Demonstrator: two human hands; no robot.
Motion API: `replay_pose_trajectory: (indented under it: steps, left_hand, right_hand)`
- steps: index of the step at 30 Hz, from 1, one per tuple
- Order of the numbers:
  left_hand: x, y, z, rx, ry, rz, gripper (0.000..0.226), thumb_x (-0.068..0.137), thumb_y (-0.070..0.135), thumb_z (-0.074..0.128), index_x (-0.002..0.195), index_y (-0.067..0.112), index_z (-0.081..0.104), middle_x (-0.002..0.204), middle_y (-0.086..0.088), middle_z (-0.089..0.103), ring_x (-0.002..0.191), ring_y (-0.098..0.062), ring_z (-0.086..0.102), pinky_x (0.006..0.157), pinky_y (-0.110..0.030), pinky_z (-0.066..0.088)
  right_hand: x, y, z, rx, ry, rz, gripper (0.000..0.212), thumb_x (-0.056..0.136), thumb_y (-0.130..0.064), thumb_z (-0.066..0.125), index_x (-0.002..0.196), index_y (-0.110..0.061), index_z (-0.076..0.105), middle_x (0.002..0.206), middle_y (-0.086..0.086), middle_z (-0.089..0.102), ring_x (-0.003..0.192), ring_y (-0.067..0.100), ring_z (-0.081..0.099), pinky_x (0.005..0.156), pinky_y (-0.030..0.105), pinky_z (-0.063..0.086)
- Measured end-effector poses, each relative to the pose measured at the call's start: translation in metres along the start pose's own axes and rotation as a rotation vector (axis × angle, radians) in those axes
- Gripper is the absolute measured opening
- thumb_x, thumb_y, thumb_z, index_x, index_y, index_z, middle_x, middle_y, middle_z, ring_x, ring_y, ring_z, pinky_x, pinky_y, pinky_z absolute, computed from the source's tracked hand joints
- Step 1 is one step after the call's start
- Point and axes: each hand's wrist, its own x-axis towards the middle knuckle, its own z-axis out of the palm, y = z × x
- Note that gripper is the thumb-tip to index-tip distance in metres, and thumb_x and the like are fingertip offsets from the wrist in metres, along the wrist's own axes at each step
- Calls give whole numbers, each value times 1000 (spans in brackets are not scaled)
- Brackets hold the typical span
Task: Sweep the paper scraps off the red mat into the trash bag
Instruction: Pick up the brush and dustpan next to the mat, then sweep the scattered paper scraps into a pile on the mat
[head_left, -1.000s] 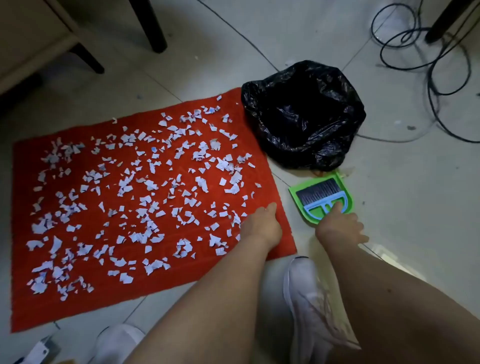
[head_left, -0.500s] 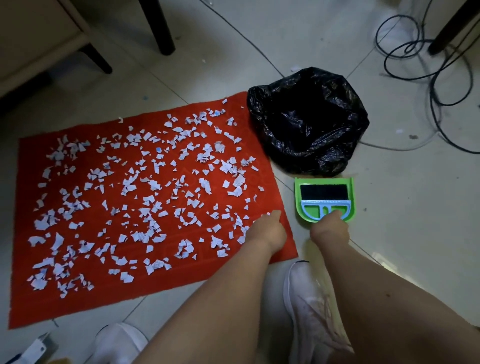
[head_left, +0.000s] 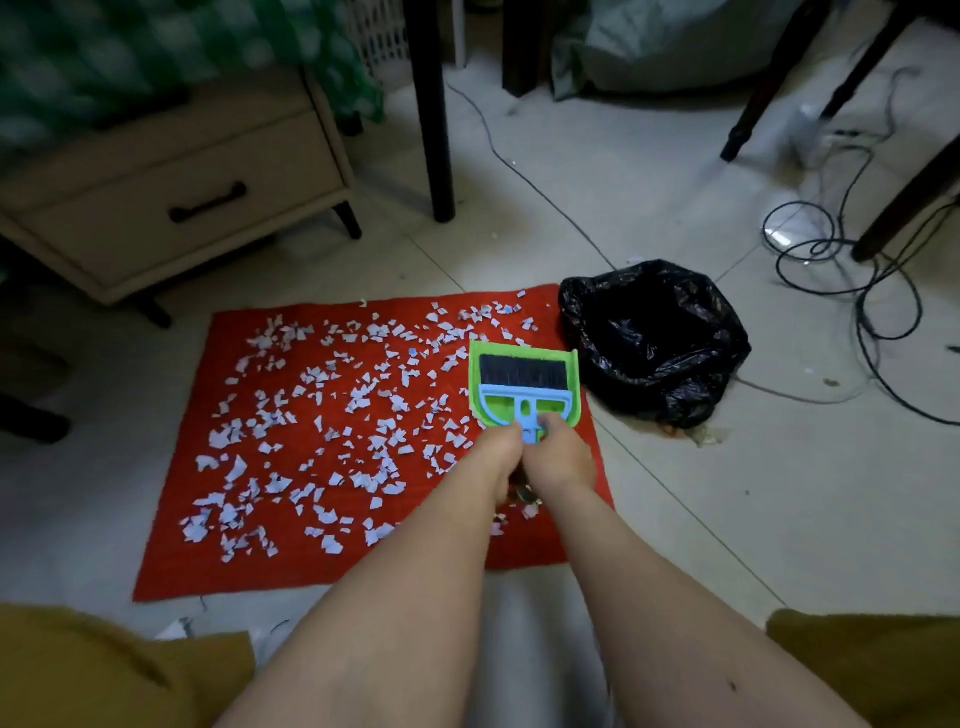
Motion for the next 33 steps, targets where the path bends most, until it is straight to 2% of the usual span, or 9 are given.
replay_pose_trajectory:
  steps: [4,9,12,15,19,21,23,25,33]
  left_hand:
    - [-35,18,-40,-15,122,121,25,94,8,37,76,13,54,71,-8,56,63,-21,52,56,-26,44]
    - [-72,28,-77,160,170,287,24,95,12,38,75,14,52,68,-3,50,57,-16,43,48,-22,33]
    - [-87,34,-95,351,189,374,25,97,15,37,76,12,50,67,-4,48,54,-17,43,45,-21,34]
    - [-97,35,-106,504,197,417,26,101,18,33,97,3,54,69,-6,48,54,-17,42,47,-25,34]
    - [-111,44,-110,632,282,400,42,103,27,27,112,-3,56,82,-12,55,62,-18,47,56,-28,37]
    - [-123,51,-107,625,291,383,51,104,34,22,120,-2,55,102,-14,60,87,-24,57,74,-28,42]
    - [-134,57,-106,586,276,374,57,104,38,18,135,-1,46,133,-16,52,121,-26,50,99,-31,38]
    - [-150,60,-107,616,304,353,60,104,40,16,139,-2,40,144,-18,43,133,-27,41,112,-34,30]
    - [-165,87,-153,740,484,257,65,103,45,14,149,0,20,157,-16,20,144,-30,22,117,-38,20]
  right_hand:
    - [-33,-40,-5,-231,133,-175,43,85,-46,49,126,-36,57,123,7,47,115,28,43,92,37,42]
    - [-66,-86,-8,-549,287,-522,35,91,-29,42,124,-25,55,119,5,49,111,26,41,85,38,39]
    - [-70,-100,-5,-582,112,-555,37,94,-25,39,131,-26,39,114,9,57,106,29,49,80,40,39]
    - [-71,-105,-5,-498,-100,-567,33,94,-23,36,127,-26,41,109,11,62,98,32,57,80,41,46]
    - [-74,-109,-3,-381,-149,-633,42,88,-13,42,128,-27,41,110,12,58,91,33,57,72,38,46]
    - [-73,-112,-1,-307,-107,-650,35,87,-17,49,121,-24,42,109,11,53,86,31,55,70,36,44]
    - [-76,-117,-1,-234,-102,-670,33,87,-20,54,118,-21,42,106,11,50,86,32,54,69,35,41]
    - [-82,-122,-1,-151,-129,-721,33,86,-19,56,116,-20,43,103,11,48,83,31,52,69,34,40]
    - [-87,-153,12,25,-134,-791,24,79,-14,63,97,-14,47,97,12,49,80,29,53,69,41,51]
